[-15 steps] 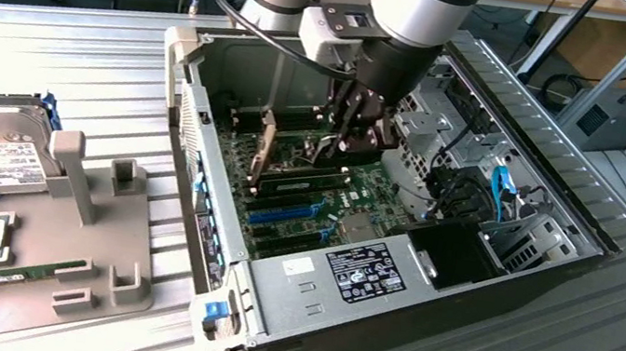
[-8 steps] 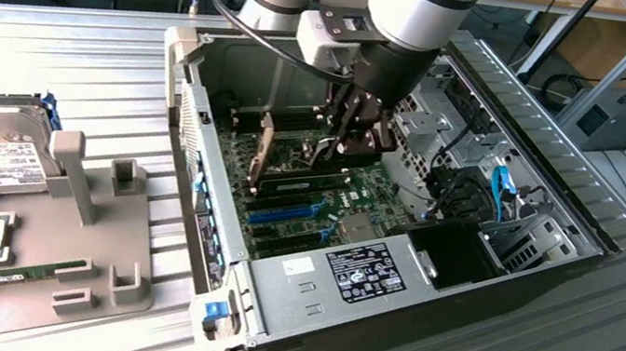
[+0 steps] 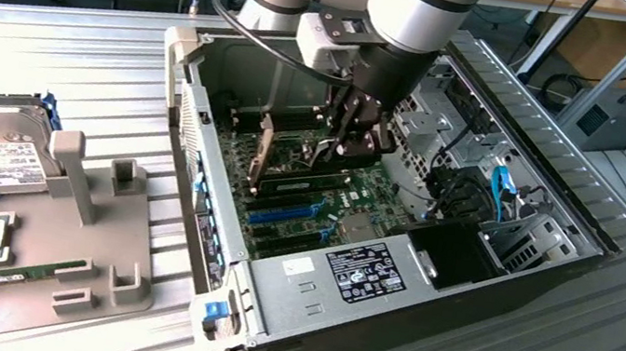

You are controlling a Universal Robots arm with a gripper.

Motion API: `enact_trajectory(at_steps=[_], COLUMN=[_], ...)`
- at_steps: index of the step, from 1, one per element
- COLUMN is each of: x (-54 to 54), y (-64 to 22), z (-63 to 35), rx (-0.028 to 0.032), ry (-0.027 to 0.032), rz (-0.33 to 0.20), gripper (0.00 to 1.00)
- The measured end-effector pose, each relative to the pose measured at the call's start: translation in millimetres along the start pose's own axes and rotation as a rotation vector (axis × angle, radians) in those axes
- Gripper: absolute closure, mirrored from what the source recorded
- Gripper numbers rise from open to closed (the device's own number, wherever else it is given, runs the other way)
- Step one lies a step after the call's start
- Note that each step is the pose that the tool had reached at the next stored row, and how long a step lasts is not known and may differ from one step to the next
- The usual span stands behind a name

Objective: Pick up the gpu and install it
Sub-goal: 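Insert the gpu into the slot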

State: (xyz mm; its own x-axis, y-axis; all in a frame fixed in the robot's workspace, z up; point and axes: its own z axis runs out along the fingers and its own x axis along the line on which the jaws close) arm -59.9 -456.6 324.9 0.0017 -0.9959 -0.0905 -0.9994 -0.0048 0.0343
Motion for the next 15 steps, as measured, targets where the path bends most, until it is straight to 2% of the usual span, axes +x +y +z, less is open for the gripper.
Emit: enact_trajectory(at_steps=[15], x=[0.3], y=[-0.1], z=[3.3], rx=[0.0], ry=[0.0], rz=[0.0], gripper=[0.74])
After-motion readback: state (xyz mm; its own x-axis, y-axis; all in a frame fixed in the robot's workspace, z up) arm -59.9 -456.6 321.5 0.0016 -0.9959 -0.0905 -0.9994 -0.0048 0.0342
